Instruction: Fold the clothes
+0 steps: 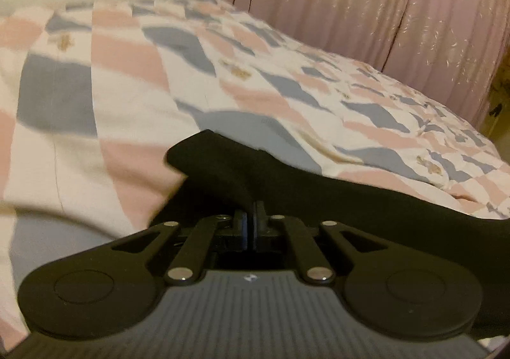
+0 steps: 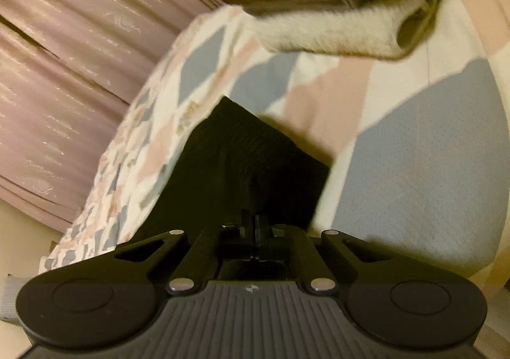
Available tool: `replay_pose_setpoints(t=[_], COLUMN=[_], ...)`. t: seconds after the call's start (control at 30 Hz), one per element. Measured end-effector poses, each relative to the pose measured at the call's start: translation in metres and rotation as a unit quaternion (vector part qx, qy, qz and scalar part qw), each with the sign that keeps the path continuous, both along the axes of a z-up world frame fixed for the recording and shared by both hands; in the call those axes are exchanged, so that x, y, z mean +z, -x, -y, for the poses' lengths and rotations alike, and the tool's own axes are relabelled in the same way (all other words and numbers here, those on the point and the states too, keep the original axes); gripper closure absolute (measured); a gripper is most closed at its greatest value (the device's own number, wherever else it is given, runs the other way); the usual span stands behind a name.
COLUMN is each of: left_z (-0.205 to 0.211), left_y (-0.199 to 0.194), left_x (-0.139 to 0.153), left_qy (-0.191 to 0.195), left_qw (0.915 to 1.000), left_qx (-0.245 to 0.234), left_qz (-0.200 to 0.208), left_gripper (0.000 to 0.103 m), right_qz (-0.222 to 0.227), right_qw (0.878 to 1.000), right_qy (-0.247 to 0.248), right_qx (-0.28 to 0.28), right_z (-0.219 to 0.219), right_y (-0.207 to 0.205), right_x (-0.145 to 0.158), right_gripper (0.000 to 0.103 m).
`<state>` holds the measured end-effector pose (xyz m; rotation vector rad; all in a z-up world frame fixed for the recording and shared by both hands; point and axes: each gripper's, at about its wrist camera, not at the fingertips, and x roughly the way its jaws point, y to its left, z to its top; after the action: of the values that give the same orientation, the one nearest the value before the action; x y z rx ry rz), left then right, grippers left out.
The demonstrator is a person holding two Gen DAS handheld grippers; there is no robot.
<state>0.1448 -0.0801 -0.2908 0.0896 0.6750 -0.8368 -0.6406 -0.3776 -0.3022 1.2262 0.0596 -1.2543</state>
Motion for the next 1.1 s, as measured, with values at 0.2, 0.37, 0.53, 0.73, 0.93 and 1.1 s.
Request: replay_pose_setpoints(t=[0.2, 0.37, 0.53, 0.73, 0.93, 1.1], left_z=[-0.009, -0.017, -0.004, 0.031, 0.052, 0.053], left_y=[0.044, 0.081, 0.162, 0.242, 0.271, 0.281], left_x=[0.013, 0.024, 0.028, 0.017, -0.002, -0.026], left_qy=[-0.055, -0.100, -0.132, -0.114, -0.127, -0.154], left_qw=[0.9887, 0.9621, 0.8905, 0.8179, 0.7618, 0.7309], left_qx=[-0.057, -0.103, -0.251, -0.400, -0.479, -0.501], left_qz=[0.128, 0.232, 0.356, 0.398, 0.417, 0.437], left_gripper=[0.074, 0.082, 0.077, 0.075, 0.075, 0.075], right_qz=[-0.055, -0.215, -0.379, -0.475, -0.490, -0.514], right_qw=[0.998, 0.960, 0.818, 0.667, 0.626, 0.587], right_qy=[0.001, 0.148, 0.303, 0.367, 0.378, 0.369], right_qx=[-0.007, 0.100, 0.310, 0.442, 0.475, 0.505], right_z=[-0.027, -0.075, -0.125, -0.158, -0.158, -0.166], right_y=[0.005, -0.049, -0.155, -0.260, -0.299, -0.307], right_x=[0.001, 0.037, 0.049, 0.020, 0.003, -0.021], right_gripper=[0.056, 0.056, 0.064, 0.070, 0.071, 0.074])
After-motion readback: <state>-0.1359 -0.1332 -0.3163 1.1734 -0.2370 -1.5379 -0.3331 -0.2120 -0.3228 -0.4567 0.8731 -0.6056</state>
